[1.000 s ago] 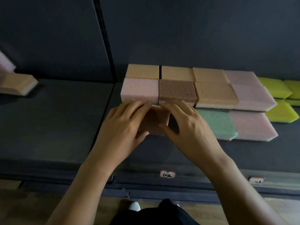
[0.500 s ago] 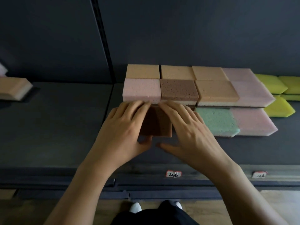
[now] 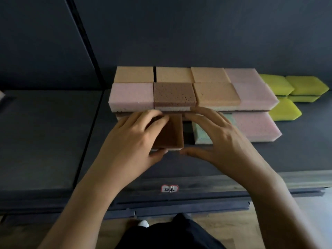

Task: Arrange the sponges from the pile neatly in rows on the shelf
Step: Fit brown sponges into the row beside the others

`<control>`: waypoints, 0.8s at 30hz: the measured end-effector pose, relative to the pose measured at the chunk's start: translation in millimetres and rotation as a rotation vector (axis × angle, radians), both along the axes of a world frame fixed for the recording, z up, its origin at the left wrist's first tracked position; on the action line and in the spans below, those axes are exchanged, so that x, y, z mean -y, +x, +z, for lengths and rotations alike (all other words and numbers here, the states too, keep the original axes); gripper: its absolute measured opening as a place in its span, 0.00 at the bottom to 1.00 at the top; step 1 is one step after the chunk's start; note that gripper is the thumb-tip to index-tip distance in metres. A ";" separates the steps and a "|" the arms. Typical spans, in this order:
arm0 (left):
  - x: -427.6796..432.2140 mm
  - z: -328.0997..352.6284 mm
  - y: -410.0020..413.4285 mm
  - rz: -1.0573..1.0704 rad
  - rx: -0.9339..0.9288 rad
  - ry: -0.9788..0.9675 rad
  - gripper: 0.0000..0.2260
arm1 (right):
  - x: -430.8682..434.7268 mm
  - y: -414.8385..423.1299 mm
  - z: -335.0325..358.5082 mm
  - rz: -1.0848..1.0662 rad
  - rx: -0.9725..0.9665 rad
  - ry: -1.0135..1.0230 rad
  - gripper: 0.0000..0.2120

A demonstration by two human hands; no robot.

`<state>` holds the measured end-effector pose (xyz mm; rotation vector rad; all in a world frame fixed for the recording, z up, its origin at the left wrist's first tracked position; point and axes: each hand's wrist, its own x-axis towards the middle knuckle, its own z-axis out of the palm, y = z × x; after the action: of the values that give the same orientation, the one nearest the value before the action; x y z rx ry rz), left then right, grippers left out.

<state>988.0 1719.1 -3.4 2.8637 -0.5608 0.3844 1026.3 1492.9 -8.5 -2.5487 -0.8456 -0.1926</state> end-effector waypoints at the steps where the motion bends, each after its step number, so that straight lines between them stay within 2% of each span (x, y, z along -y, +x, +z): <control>1: 2.4 0.6 0.9 0.004 -0.006 0.007 0.30 | 7.2 0.9 -1.5 -0.021 0.014 -0.001 0.35; 8: 16.1 -6.6 7.5 0.014 -0.062 0.050 0.30 | 33.0 5.1 -18.4 -0.167 0.067 -0.048 0.28; 11: 20.7 -9.2 8.4 0.015 -0.079 0.066 0.30 | 35.2 5.8 -22.3 -0.151 0.093 -0.044 0.25; 24: 28.4 -14.5 10.6 0.018 -0.108 0.082 0.31 | 35.2 4.2 -30.1 -0.143 0.097 -0.021 0.23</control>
<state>998.6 1690.7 -17.8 2.9482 -0.5432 0.2126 1030.5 1457.7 -38.6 -2.6388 -0.7038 -0.3565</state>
